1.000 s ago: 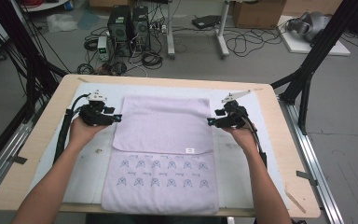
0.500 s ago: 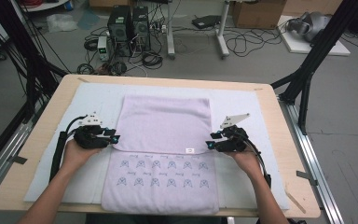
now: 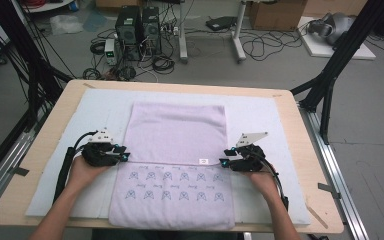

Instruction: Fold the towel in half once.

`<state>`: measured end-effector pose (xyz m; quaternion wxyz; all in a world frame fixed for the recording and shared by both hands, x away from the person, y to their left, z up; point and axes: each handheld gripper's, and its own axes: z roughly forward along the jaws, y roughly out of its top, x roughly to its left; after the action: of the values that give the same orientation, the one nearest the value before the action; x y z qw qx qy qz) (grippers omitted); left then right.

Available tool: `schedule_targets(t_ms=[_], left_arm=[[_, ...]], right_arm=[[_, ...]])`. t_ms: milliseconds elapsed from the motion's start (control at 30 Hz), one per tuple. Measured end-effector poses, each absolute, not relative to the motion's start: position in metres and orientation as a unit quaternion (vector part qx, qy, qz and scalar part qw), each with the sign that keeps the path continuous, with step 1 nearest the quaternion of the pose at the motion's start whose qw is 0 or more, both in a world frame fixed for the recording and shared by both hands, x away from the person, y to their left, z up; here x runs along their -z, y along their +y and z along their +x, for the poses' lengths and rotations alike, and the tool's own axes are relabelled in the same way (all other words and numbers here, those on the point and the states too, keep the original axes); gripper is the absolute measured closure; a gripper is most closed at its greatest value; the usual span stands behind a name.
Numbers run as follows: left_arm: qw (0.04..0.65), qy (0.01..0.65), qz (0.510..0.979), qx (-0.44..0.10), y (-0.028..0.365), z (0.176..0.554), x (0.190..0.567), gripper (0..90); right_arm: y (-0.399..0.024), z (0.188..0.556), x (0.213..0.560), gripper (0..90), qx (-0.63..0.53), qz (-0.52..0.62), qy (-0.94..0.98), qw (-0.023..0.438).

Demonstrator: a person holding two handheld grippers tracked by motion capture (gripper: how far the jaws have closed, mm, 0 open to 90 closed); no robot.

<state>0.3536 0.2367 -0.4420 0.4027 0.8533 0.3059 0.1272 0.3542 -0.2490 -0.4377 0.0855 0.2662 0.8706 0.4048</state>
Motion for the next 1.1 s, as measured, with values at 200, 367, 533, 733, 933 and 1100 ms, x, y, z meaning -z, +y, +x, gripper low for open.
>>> schedule_targets(t_ms=[200,367,533,733,933,1100], left_arm=[[0.391,0.302,0.857,-0.147,0.231,0.351,0.443,70.6],[0.392,0.304,0.857,-0.144,0.231,0.351,0.442,86.2],[0.397,0.309,0.854,-0.134,0.234,0.352,0.440,88.0],[0.409,0.311,0.848,-0.131,0.237,0.351,0.429,88.3],[0.421,0.298,0.845,-0.143,0.240,0.345,0.401,88.4],[0.430,0.283,0.845,-0.146,0.244,0.324,0.389,88.4]], right_arm=[[-0.242,0.355,0.443,69.3,-0.381,0.253,0.884,0.099],[-0.244,0.356,0.443,78.8,-0.385,0.258,0.881,0.093],[-0.247,0.356,0.434,83.3,-0.404,0.250,0.875,0.096],[-0.250,0.360,0.427,84.9,-0.416,0.243,0.872,0.088],[-0.254,0.359,0.407,85.1,-0.436,0.237,0.863,0.097],[-0.257,0.341,0.390,85.2,-0.445,0.225,0.861,0.099]])
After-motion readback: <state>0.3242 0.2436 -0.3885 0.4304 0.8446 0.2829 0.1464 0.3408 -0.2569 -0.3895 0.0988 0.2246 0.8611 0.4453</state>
